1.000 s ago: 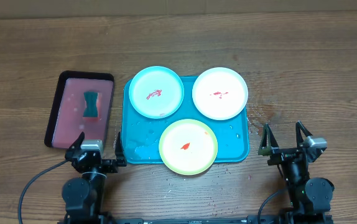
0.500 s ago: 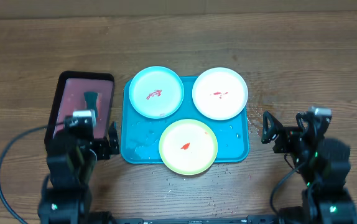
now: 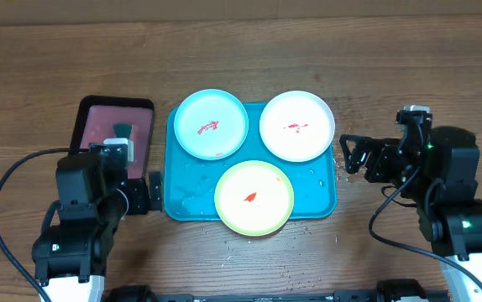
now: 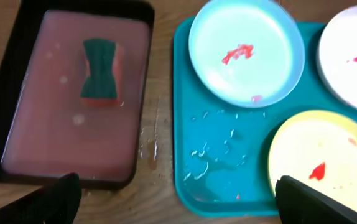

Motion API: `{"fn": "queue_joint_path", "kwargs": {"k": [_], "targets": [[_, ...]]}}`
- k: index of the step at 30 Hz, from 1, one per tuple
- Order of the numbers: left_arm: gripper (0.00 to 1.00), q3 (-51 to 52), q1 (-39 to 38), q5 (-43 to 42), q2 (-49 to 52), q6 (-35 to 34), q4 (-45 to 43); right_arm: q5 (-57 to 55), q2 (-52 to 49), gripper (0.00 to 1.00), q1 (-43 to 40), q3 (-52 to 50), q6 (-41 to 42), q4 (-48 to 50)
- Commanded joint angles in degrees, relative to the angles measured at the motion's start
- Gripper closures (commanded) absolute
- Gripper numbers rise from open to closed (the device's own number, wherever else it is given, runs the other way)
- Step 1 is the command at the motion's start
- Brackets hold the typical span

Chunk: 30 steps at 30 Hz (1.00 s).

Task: Clean dirty plates on tray and stack at the side
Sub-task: 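Move left gripper to the sponge and right gripper to the yellow plate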

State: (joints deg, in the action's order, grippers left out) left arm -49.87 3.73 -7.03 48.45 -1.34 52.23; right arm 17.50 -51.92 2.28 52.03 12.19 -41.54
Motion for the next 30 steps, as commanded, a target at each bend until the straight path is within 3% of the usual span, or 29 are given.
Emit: {"fn": "queue_joint_path", "kwargs": {"k": [1,10,18,30], "targets": [[0.00,-1.73,0.00,-0.22,0.44,-0.68,-4.94,3.17,-1.79,0.00,0.39,1.62,0.00,-0.28],[0.00,-8.37,0.15,9.66,14.01,-1.46,-8.48,0.33,-9.40,0.00,9.27,2.25,0.02,-1.51],[0.00,-14.58,2.45,9.77,30.62,-1.49,-8.33,-3.52,-18.78,0.00,18.40,3.30,0.11,-3.85],[0.01,-14.60,6.82,5.92,42.36,-1.07,-15.02,-4.24,-29.18,0.00,23.76,3.28,3.85,-2.43]]}}
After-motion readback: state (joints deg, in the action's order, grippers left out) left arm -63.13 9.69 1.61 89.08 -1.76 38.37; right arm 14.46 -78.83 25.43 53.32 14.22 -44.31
